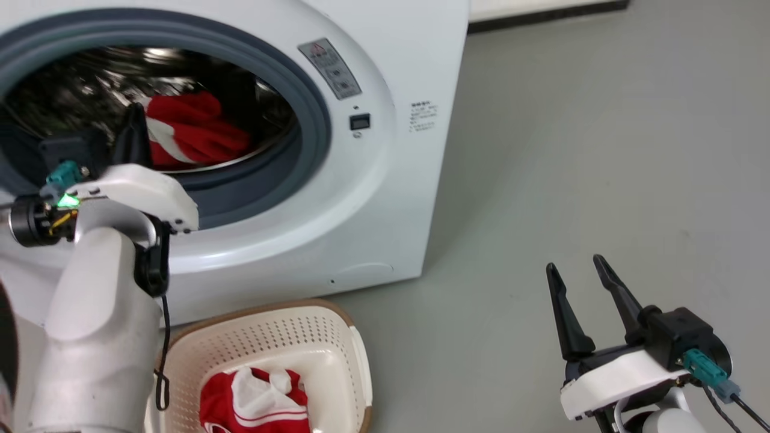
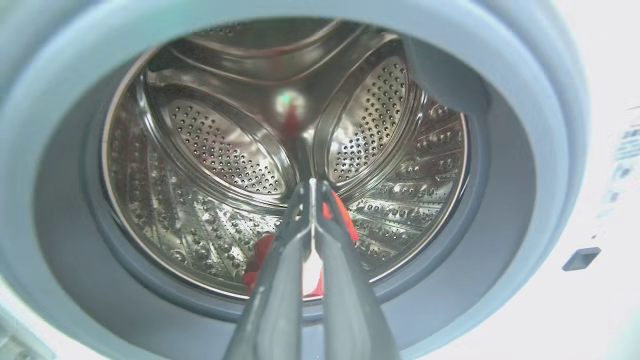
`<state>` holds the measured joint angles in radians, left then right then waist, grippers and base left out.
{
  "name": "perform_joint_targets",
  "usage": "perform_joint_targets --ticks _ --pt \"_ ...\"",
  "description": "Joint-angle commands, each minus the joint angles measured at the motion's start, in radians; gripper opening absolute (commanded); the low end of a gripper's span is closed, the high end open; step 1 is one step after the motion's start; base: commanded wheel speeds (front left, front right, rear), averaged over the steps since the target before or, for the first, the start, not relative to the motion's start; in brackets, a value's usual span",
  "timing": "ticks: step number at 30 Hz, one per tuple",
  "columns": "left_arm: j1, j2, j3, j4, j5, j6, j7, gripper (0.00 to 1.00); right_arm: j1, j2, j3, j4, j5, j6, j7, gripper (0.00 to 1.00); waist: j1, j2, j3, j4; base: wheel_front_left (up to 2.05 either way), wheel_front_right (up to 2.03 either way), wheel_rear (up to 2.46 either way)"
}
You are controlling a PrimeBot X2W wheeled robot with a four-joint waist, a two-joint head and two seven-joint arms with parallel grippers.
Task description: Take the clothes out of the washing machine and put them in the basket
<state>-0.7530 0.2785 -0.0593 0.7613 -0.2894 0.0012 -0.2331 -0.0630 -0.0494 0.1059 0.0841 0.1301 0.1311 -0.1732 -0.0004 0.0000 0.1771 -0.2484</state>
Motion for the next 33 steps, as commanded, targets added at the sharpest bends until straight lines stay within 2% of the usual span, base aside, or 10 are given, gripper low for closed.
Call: perform_joint_targets --ticks 1,8,9,13,20,28,33 --pt "0.038 -0.005 -0.002 -0.033 -0.004 -0.007 -0.009 0.00 0.019 -0.001 -0.002 -0.009 -0.009 -0.001 0.008 1.00 0.0004 0.0000 -0.060 0.046 0.00 0.00 0.00" --pt "0.162 -0.021 -0.003 -0.250 -0.031 -0.013 -0.004 0.00 0.063 -0.001 -0.012 -0.039 -0.006 -0.001 0.032 1.00 0.0004 0.0000 -0.129 0.089 0.00 0.00 0.00" --pt "0.191 -0.023 -0.007 -0.342 -0.029 -0.002 0.005 0.00 0.073 -0.001 -0.016 -0.046 -0.006 -0.001 0.038 1.00 0.0004 0.0000 -0.142 0.102 0.00 0.00 0.00" --pt "0.249 -0.017 -0.019 -0.548 -0.013 0.020 0.029 0.00 0.090 -0.001 -0.022 -0.066 -0.006 -0.001 0.048 1.00 0.0004 0.0000 -0.159 0.126 0.00 0.00 0.00" --pt "0.301 0.007 -0.026 -0.849 0.008 0.048 0.091 0.00 0.101 -0.001 -0.015 -0.078 0.001 -0.001 0.055 1.00 0.0004 0.0000 -0.173 0.149 0.00 0.00 0.00" --pt "0.330 0.009 -0.055 -1.067 0.024 0.059 0.128 0.00 0.103 -0.001 -0.024 -0.082 0.005 -0.001 0.055 1.00 0.0004 0.0000 -0.167 0.166 0.00 0.00 0.00" --pt "0.416 -0.015 -0.081 -1.080 0.006 0.077 0.158 0.00 0.094 -0.001 -0.022 -0.095 -0.004 -0.001 0.059 1.00 0.0004 0.0000 -0.146 0.173 0.00 0.00 0.00"
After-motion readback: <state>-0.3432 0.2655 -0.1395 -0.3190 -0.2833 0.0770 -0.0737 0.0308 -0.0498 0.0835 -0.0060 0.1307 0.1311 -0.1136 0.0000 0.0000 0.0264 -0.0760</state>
